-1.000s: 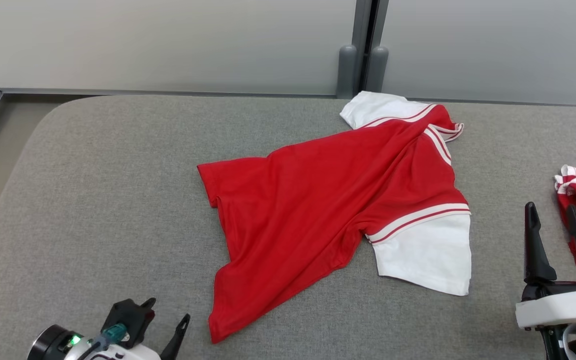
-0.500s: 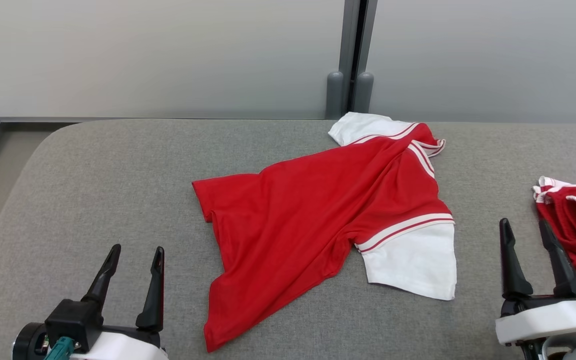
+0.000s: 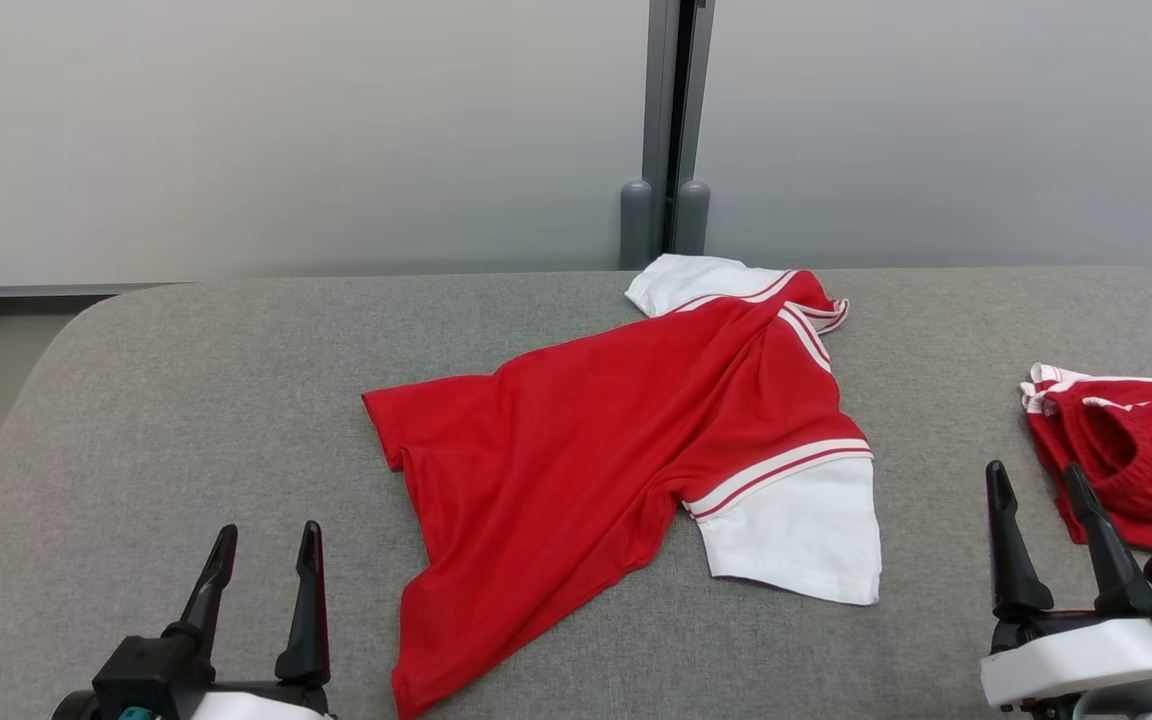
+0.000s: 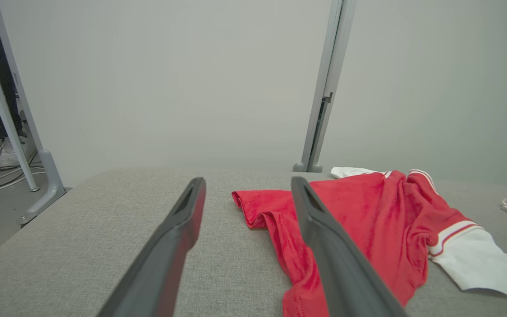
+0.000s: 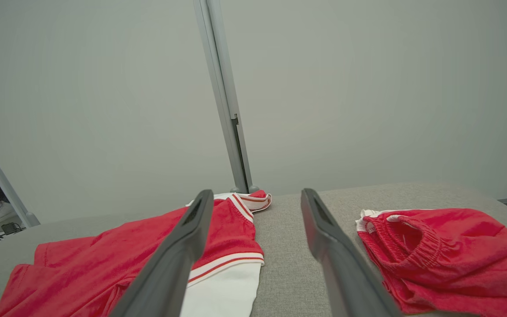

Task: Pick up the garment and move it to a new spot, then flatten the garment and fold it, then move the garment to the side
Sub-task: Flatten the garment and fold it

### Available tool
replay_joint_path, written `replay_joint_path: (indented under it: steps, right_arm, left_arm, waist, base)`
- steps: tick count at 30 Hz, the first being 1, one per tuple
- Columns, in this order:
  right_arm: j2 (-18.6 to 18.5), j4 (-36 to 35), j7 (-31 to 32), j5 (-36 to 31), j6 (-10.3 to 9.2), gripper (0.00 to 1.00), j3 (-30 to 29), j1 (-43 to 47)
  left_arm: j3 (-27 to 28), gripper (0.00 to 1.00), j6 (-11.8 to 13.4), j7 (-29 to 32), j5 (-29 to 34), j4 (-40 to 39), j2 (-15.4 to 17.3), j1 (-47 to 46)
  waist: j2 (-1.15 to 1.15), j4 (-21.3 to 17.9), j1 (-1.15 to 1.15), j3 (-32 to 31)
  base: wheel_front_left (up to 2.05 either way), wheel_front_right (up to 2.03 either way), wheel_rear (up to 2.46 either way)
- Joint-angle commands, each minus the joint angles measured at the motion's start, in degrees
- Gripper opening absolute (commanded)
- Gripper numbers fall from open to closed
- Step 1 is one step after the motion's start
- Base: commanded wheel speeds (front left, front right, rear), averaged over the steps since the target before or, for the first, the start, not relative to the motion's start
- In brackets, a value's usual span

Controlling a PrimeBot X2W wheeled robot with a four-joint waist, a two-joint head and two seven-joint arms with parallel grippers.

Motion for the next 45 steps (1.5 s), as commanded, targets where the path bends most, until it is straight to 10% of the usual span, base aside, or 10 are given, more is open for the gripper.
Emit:
replay_joint_path:
  steps: [1, 21, 34, 45]
  right_arm:
    - [-0.2, -0.1, 0.0, -0.5, 0.02, 1.0, -0.1, 0.2]
    - [-0.2, 3.4, 0.9, -1.0, 0.02, 1.0, -0.4, -0.6]
    - [2.8, 15.9, 27.6, -0.7, 0.02, 1.0, -3.1, -6.1]
    - [4.0, 16.6, 37.5, 0.4, 0.02, 1.0, -5.0, -7.8]
  left_arm:
    - [0.7, 1.0, -0.5, -0.3, 0.7, 0.2, -0.2, 0.3]
    - [2.3, 1.0, -5.9, 3.5, 2.8, 2.4, -3.4, 1.4]
    - [-3.6, 1.0, -8.9, 22.7, -2.2, -0.3, -2.0, 1.4]
    - [-7.6, 1.0, -11.5, 29.0, -3.4, 2.6, -2.1, -1.2]
  waist:
    - [0.0, 0.0, 0.0, -0.1]
    - [0.0, 1.4, 0.0, -0.1]
    - [0.0, 4.6, 0.0, 0.4]
    - [0.0, 6.7, 0.0, 3.6]
  base:
    - [0.0, 0.0, 0.0]
    - [0.0, 0.0, 0.0]
    - [0.0, 0.0, 0.0]
    - [0.0, 0.0, 0.0]
